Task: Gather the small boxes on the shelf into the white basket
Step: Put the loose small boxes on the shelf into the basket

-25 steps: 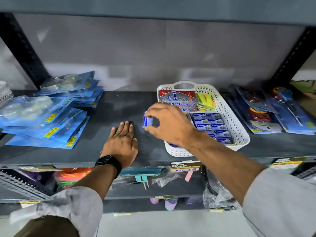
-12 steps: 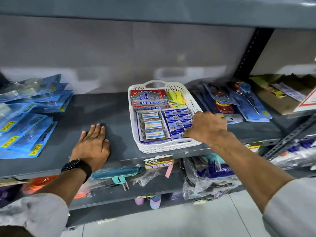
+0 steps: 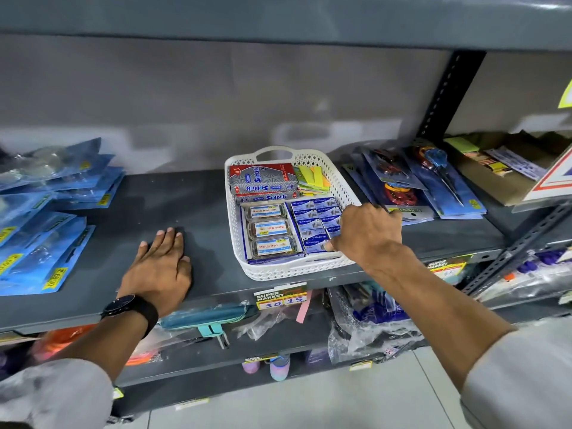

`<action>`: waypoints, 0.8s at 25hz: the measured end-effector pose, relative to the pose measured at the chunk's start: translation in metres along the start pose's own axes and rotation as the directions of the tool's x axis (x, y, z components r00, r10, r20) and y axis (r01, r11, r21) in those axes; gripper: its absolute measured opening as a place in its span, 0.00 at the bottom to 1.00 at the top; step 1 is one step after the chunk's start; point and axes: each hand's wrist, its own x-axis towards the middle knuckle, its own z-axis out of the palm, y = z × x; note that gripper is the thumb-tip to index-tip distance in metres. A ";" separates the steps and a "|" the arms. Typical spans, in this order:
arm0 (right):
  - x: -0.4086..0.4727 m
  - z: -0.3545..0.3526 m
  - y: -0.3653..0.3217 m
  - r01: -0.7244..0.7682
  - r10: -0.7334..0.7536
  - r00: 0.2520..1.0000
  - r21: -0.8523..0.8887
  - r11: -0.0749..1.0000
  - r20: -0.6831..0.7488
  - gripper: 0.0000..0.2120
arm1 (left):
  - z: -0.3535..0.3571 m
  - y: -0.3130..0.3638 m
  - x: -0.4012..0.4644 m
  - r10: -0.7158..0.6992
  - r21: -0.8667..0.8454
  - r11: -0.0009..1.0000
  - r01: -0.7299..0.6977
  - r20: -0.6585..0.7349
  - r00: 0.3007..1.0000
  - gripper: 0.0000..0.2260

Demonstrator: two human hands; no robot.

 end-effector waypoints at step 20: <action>-0.004 -0.020 -0.016 0.098 -0.104 0.963 0.037 0.994 0.247 0.06 | 0.001 -0.002 0.001 -0.005 0.005 1.000 0.005 0.001 1.000 0.27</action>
